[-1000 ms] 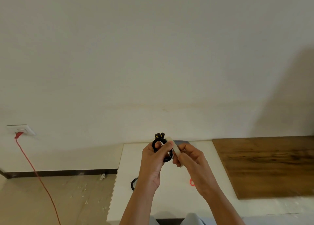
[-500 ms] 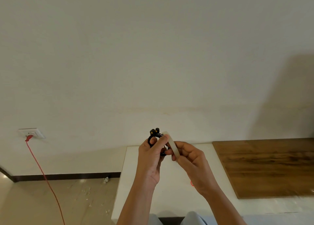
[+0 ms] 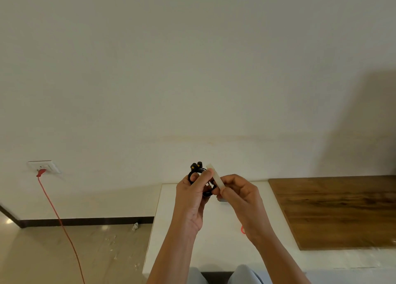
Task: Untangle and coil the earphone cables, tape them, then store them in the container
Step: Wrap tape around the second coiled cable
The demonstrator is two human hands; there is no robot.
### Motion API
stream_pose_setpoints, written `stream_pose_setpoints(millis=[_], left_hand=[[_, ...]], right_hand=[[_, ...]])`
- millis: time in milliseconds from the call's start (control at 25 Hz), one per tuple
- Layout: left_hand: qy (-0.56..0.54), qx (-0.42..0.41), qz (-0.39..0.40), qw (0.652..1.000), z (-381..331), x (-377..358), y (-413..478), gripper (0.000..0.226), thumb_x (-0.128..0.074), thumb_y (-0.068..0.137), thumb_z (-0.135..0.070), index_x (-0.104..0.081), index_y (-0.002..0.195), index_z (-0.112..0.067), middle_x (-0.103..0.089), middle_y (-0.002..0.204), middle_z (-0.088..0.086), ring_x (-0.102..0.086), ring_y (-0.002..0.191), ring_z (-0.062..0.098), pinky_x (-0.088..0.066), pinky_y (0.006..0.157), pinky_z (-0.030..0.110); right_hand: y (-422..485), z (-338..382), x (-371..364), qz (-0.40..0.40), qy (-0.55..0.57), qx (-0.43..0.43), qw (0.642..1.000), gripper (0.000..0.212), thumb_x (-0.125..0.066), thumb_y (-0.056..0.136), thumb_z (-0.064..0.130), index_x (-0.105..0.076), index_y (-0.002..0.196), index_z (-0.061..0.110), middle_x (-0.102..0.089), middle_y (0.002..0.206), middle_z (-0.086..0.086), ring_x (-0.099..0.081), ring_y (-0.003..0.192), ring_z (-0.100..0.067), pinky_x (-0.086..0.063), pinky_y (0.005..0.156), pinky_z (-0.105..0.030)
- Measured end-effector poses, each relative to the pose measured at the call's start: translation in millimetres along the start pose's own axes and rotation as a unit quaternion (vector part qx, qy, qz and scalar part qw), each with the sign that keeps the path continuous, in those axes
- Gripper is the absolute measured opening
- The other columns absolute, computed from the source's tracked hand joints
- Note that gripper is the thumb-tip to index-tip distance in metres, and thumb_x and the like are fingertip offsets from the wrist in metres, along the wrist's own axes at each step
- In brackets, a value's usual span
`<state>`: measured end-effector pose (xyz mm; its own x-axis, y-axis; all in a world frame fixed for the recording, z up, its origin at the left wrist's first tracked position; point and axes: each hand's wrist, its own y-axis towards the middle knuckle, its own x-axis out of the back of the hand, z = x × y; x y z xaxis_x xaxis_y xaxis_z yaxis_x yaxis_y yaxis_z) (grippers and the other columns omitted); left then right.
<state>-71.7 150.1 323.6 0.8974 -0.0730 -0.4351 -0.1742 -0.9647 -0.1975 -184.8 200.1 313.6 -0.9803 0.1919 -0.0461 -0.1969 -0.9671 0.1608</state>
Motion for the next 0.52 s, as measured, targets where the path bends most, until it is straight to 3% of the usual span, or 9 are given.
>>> stream_pose_setpoints(millis=[80, 200, 320, 520], left_hand=[[0.007, -0.002, -0.004, 1.0, -3, 2, -1, 0.022, -0.073, 0.079, -0.016, -0.051, 0.075, -0.012, -0.06, 0.077, 0.009, -0.056, 0.067, 0.017, -0.048, 0.068, 0.029], [0.059, -0.021, 0.005, 0.998, -6, 8, 0, 0.04, -0.078, 0.071, -0.025, -0.038, 0.065, -0.021, -0.05, 0.076, 0.005, -0.046, 0.065, 0.014, -0.043, 0.068, 0.026], [0.116, -0.068, -0.001, 0.991, -3, 15, 4, 0.044, -0.08, 0.068, -0.033, -0.038, 0.068, -0.021, -0.045, 0.068, -0.005, -0.04, 0.064, 0.014, -0.038, 0.072, 0.027], [0.164, -0.108, 0.077, 0.977, -4, 16, 4, 0.046, -0.073, 0.067, -0.054, -0.046, 0.074, -0.017, -0.048, 0.063, -0.015, -0.044, 0.063, 0.007, -0.039, 0.07, 0.022]], right_hand=[[-2, 3, 1, 0.018, -0.015, 0.008, 1.0, 0.023, -0.053, 0.09, -0.003, -0.069, 0.098, 0.012, -0.072, 0.082, -0.002, -0.068, 0.082, -0.013, -0.053, 0.077, -0.02], [-1, 9, 6, 0.024, -0.054, 0.03, 0.998, 0.019, -0.049, 0.083, 0.014, -0.067, 0.089, 0.018, -0.063, 0.077, -0.006, -0.058, 0.072, -0.01, -0.048, 0.07, -0.016], [4, 13, 14, 0.002, -0.04, 0.035, 0.999, 0.015, -0.046, 0.079, 0.016, -0.06, 0.079, 0.012, -0.047, 0.075, -0.017, -0.041, 0.068, -0.019, -0.035, 0.06, -0.023], [9, 11, 22, 0.038, 0.024, 0.041, 0.998, 0.017, -0.05, 0.072, 0.015, -0.048, 0.077, -0.001, -0.036, 0.076, -0.021, -0.03, 0.074, -0.042, -0.026, 0.069, -0.037]])
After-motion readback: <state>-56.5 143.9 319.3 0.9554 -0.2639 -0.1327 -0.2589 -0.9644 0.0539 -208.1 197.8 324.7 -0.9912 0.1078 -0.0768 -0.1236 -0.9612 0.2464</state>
